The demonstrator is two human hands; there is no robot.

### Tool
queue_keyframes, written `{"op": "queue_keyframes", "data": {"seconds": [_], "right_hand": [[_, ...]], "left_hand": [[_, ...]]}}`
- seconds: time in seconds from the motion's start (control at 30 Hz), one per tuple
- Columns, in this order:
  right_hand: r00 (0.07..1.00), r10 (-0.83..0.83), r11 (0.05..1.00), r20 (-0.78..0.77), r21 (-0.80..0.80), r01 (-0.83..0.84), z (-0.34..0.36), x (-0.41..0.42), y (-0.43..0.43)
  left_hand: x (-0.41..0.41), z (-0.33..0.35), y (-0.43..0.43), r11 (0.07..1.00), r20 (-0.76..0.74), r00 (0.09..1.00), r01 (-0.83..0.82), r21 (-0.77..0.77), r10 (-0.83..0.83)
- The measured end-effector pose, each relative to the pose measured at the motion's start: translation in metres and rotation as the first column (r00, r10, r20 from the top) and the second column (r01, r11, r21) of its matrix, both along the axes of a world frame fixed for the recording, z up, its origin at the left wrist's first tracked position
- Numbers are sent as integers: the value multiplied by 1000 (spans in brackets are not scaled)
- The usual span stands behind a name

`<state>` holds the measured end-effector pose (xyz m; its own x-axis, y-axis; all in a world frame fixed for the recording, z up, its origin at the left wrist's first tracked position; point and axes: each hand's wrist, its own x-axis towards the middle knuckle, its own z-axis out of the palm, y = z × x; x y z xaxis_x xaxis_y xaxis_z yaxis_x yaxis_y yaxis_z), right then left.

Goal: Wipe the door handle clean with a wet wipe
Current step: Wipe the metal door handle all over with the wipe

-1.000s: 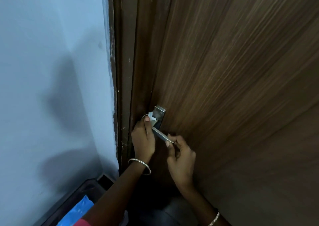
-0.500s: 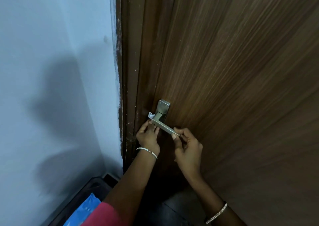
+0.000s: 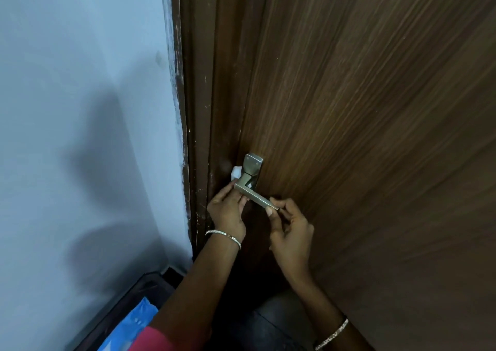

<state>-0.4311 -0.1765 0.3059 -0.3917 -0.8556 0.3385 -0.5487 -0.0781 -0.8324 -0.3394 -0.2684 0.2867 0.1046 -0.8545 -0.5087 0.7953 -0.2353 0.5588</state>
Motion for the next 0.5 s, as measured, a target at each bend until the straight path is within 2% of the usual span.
{"op": "queue_keyframes", "data": {"seconds": [0.2,0.37,0.5], "right_hand": [[1000,1,1000,27,5,-2,0,-1,0],[1000,-9,1000,27,-3,9,-1,-2,-1],[1000,-8,1000,28,-13,9,-4,-3,-3]], "left_hand": [[3,-5,1,996,17,1000,23,-90,-21],[0,-14,0,996,132,991,28,-83,-17],[-9,-25,-1,995,327,943,-33,-97,63]]}}
